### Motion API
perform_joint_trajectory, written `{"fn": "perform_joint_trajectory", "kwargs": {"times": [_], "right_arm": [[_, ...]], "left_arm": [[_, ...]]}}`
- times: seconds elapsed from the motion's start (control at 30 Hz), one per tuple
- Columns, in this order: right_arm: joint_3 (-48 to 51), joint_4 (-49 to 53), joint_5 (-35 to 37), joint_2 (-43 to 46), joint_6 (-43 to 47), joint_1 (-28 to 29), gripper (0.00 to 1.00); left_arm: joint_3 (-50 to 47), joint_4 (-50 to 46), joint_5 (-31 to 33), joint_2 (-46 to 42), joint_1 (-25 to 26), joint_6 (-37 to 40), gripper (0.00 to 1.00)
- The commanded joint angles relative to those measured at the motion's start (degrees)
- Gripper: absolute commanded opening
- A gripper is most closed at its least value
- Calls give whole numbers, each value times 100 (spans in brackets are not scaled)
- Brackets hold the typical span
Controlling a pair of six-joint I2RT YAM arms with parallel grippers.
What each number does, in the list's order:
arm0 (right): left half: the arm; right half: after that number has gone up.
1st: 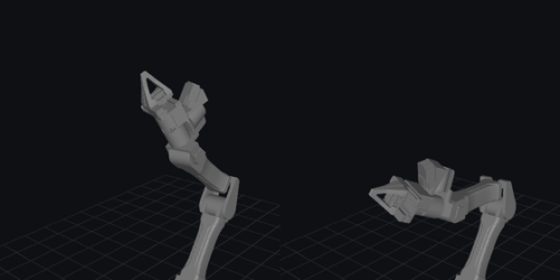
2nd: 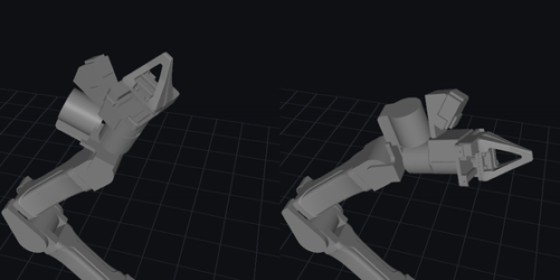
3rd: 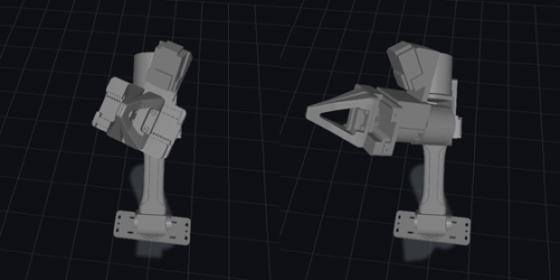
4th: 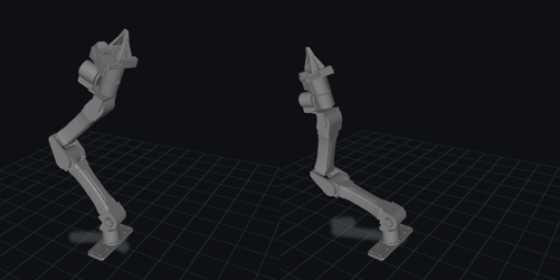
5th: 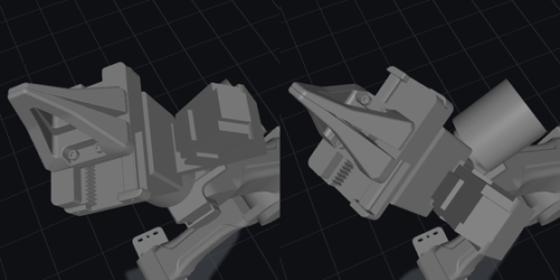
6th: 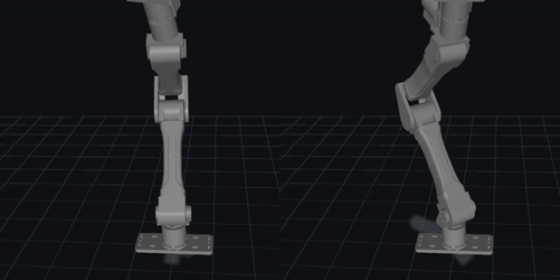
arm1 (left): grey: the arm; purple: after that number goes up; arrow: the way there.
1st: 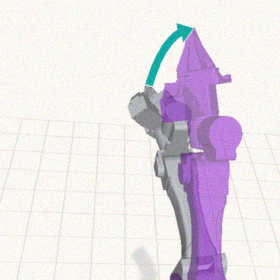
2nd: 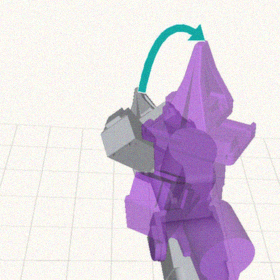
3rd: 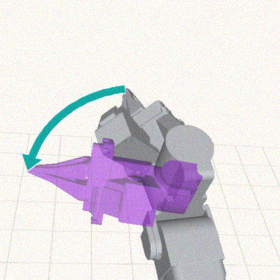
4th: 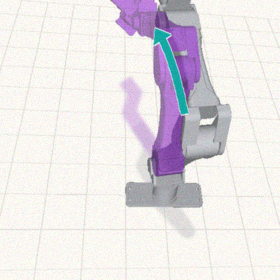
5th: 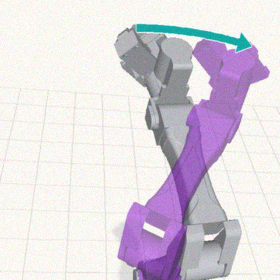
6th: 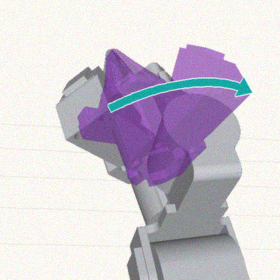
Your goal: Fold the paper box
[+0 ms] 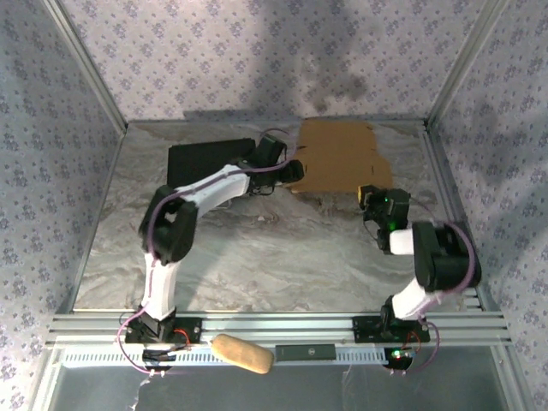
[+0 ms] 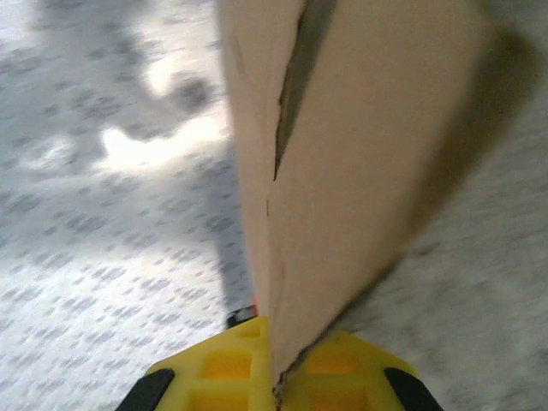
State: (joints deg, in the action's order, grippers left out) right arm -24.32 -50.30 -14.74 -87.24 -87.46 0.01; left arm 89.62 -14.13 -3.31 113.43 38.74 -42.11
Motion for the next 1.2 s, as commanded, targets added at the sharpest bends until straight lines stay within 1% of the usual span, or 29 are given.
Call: {"fn": "perform_joint_trajectory", "kwargs": {"times": [0.0, 0.1, 0.2, 0.3, 0.37, 0.43, 0.57, 0.63, 0.73, 0.83, 0.9, 0.97, 1.0, 1.07, 1.17], "right_arm": [[-263, 2202, 353, 1403, 174, 103, 0], [-796, 3916, 463, 2545, 337, 127, 0], [-1701, 5604, 392, 3126, 453, 138, 0], [-2861, 7210, 237, 3154, 489, 261, 0], [-3559, 8104, 186, 3122, 432, 371, 0], [-4111, 8773, 324, 3178, 296, 544, 0], [-4914, 9512, 431, 3283, -44, 829, 0], [-5301, 9945, 453, 3293, -216, 1052, 0], [-5988, 10873, 585, 3249, -558, 1430, 0], [-6907, 12114, 1198, 3076, -968, 1907, 0], [-7058, 12276, 1381, 2997, -1220, 2055, 0], [-6968, 12115, 1308, 2838, -1436, 2073, 0], [-6934, 12073, 1175, 2677, -1487, 2072, 0], [-6819, 11773, 876, 2289, -1504, 1970, 0], [-6704, 11186, 379, 1605, -1429, 1859, 0]], "left_arm": [[-483, 384, 578, -1244, 86, -14, 75], [-954, 349, 814, -2012, 179, 216, 76], [-994, -122, 1212, -2613, 465, 909, 76], [-1047, -489, 1800, -3195, 827, 1641, 74], [-1221, -559, 1970, -3684, 974, 1911, 73], [-1492, -562, 2083, -4232, 1084, 2114, 72], [-1717, -908, 2058, -4956, 1215, 2249, 68], [-1729, -1195, 2158, -5247, 1323, 2194, 66], [-1764, -1474, 2169, -5714, 1364, 1816, 65], [-1694, -1777, 2228, -6078, 1373, 1334, 63], [-1509, -2172, 2349, -6121, 1365, 1060, 62], [-1306, -2432, 2315, -6021, 1348, 917, 62], [-1216, -2604, 2266, -5960, 1347, 868, 63], [-1102, -2637, 2069, -5837, 1338, 855, 64], [-995, -2589, 1833, -5640, 1339, 1073, 66]]}}
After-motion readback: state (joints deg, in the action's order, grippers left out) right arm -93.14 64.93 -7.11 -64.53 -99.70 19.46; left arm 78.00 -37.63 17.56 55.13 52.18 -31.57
